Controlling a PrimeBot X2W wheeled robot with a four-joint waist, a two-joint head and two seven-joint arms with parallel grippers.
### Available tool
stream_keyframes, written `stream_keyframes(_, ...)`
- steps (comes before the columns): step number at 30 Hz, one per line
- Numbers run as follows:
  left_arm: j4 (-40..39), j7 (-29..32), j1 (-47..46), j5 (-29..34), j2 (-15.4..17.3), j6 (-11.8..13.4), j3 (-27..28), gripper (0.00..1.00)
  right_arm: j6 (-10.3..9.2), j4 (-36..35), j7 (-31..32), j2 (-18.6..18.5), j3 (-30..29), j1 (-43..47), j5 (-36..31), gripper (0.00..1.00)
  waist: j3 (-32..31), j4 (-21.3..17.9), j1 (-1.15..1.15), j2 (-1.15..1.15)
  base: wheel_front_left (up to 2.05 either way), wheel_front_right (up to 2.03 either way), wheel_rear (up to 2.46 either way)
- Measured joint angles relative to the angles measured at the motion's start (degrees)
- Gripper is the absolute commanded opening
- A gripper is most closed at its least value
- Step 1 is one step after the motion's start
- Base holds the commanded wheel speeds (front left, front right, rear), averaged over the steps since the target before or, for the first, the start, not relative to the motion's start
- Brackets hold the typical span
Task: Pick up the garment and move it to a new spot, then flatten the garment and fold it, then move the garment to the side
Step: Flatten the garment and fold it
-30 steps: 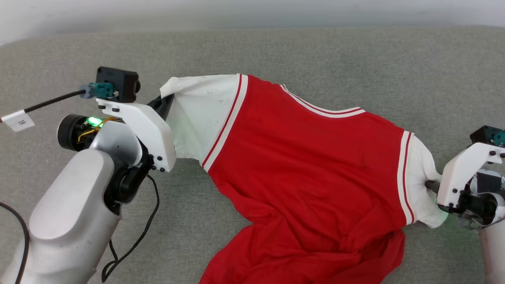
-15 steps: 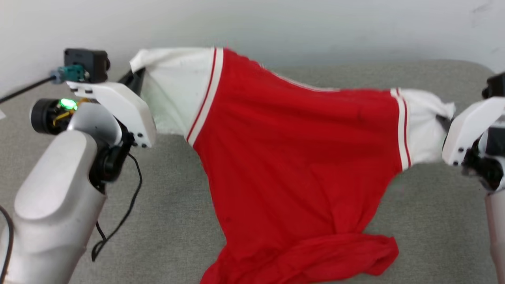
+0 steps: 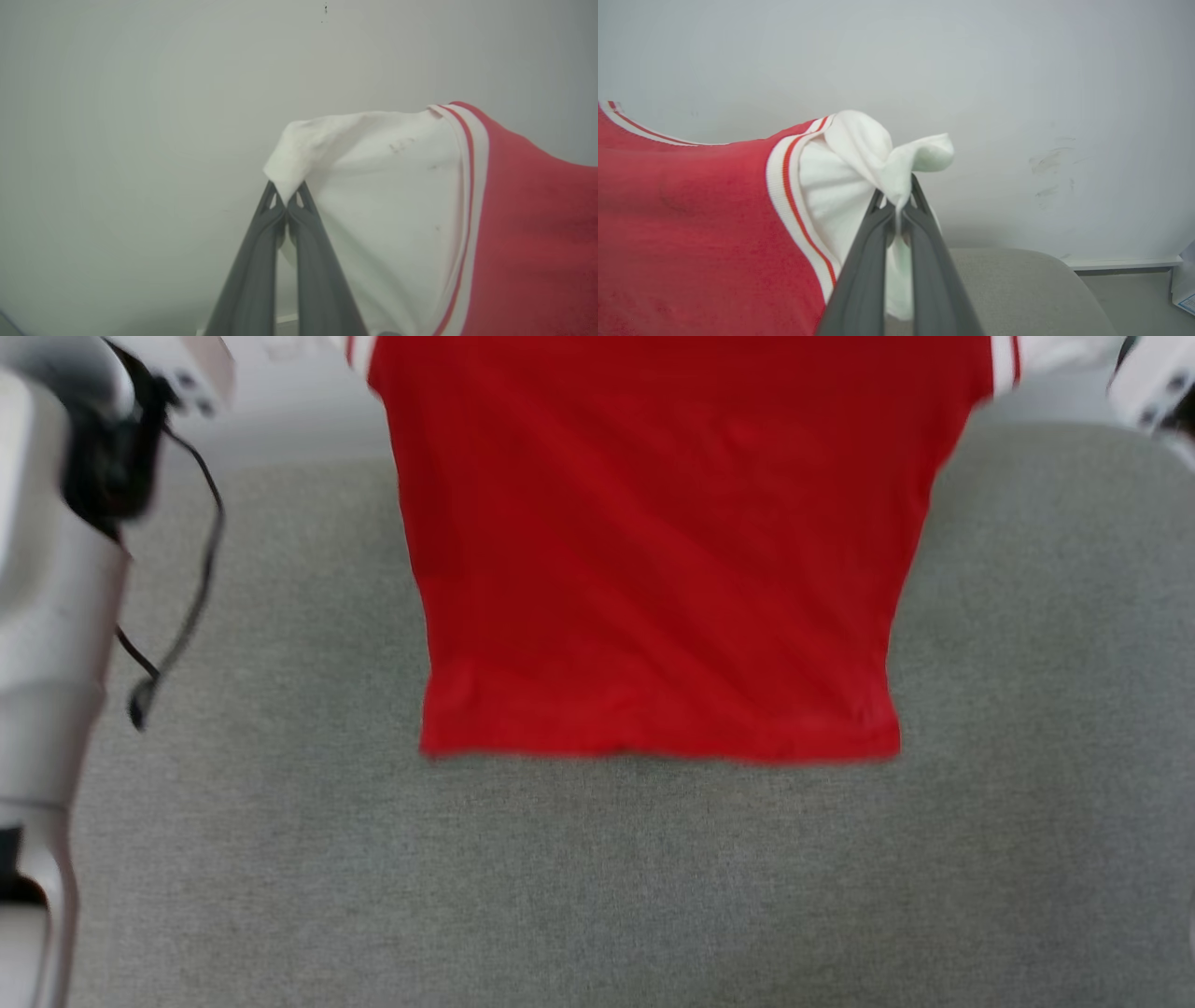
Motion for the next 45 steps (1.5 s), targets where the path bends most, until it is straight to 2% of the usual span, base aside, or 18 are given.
stream_keyframes(7,4.98,-6.58,-14.53,1.72,0.37,-1.42,1.67,0.00,0.00,3.11,-6.69,0.08,1.32,-14.56,-0.27,0.00,7.22,-0.37,0.00,0.00,0.00,0.00,0.00)
stream_keyframes(13,7.92,-8.93,-24.48,2.18,0.30,-3.58,1.90,0.00,0.00,5.38,-11.02,0.05,2.32,-25.52,-0.52,0.00,13.21,-0.62,0.01,0.00,0.00,0.00,0.00)
stream_keyframes(21,10.04,-10.11,-30.58,2.36,-0.03,-4.76,1.63,0.00,0.00,9.15,-13.06,0.22,5.03,-33.14,0.07,0.00,20.07,-1.06,0.01,0.00,0.00,0.00,0.00)
stream_keyframes(28,12.73,-10.28,-29.44,1.04,-1.38,-5.49,1.19,0.00,0.00,14.89,-14.55,0.38,8.18,-34.23,1.79,0.00,24.77,-0.95,0.01,0.00,0.00,0.00,0.00)
stream_keyframes(33,15.44,-10.46,-25.85,-0.85,-3.00,-6.28,0.93,0.00,0.00,19.76,-16.39,0.46,10.82,-32.46,3.91,0.00,25.35,-0.42,0.01,0.00,0.00,0.00,0.00)
stream_keyframes(38,18.51,-11.66,-18.59,-3.82,-4.60,-7.08,1.11,0.00,-0.01,23.20,-18.50,-0.01,15.07,-25.86,6.69,0.00,22.41,0.11,0.01,0.00,0.00,0.00,0.00)
stream_keyframes(45,19.58,-14.36,-1.91,-7.98,-5.63,-7.69,1.37,0.00,0.00,22.40,-20.23,-0.77,20.80,-9.10,12.88,0.00,14.12,0.74,0.00,0.00,0.00,0.00,0.00)
